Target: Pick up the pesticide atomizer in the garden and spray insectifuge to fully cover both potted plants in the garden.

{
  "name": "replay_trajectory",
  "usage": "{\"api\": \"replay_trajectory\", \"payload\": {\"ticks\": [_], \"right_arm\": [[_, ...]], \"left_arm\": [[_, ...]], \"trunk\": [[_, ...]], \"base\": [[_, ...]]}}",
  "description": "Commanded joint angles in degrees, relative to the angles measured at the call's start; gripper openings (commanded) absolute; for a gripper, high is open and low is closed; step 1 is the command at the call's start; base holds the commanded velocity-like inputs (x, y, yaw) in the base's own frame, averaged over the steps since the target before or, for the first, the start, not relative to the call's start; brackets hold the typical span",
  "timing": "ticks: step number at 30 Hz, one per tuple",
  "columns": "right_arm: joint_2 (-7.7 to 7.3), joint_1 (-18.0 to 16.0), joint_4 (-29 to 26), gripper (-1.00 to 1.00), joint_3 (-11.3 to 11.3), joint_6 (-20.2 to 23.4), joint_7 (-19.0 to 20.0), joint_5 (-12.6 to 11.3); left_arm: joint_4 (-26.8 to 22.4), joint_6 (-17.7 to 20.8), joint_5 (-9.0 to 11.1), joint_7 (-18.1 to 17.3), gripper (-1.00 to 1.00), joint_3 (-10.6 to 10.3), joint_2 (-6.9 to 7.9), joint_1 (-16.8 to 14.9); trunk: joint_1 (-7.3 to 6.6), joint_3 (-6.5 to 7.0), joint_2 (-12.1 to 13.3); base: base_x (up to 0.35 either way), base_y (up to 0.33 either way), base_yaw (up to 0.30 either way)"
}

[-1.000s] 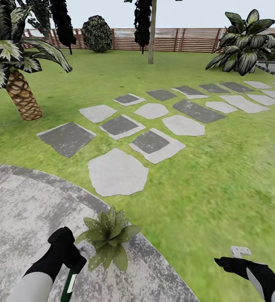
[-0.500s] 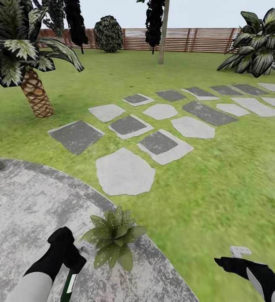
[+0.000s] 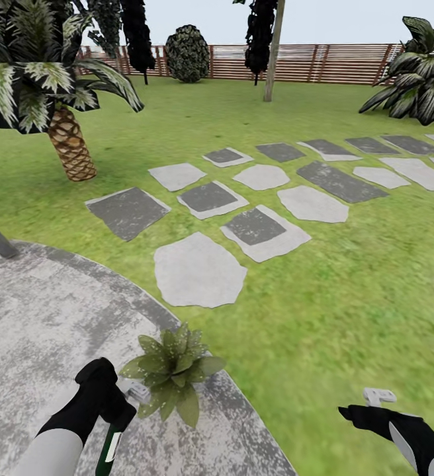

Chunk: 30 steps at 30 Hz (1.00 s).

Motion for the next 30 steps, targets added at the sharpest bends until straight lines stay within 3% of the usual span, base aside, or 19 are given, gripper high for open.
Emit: {"api": "replay_trajectory", "payload": {"ticks": [1, 11, 22, 30], "right_arm": [[0.03, -0.01, -0.09, 1.0, -0.47, 0.36, 0.36, 0.22], [0.03, -0.02, -0.09, 1.0, -0.47, 0.36, 0.36, 0.22], [0.03, -0.01, -0.09, 1.0, -0.47, 0.36, 0.36, 0.22], [0.03, -0.03, -0.09, 1.0, -0.47, 0.36, 0.36, 0.22]], "left_arm": [[-0.09, 0.33, -0.51, -0.59, -1.0, 0.13, -0.03, -0.03], [-0.09, 0.33, -0.51, -0.59, -1.0, 0.16, -0.03, -0.03], [-0.08, 0.33, -0.51, -0.59, -1.0, 0.32, 0.03, -0.03], [-0.08, 0.33, -0.51, -0.59, -1.0, 0.37, 0.05, -0.03]], "trunk": [[-0.01, -0.04, -0.02], [-0.01, -0.04, -0.02], [-0.01, -0.04, -0.02], [-0.01, -0.04, -0.02]], "base": [[0.0, -0.321, 0.04], [0.0, -0.318, 0.212], [0.008, -0.053, 0.146], [0.085, -0.251, 0.171]]}}
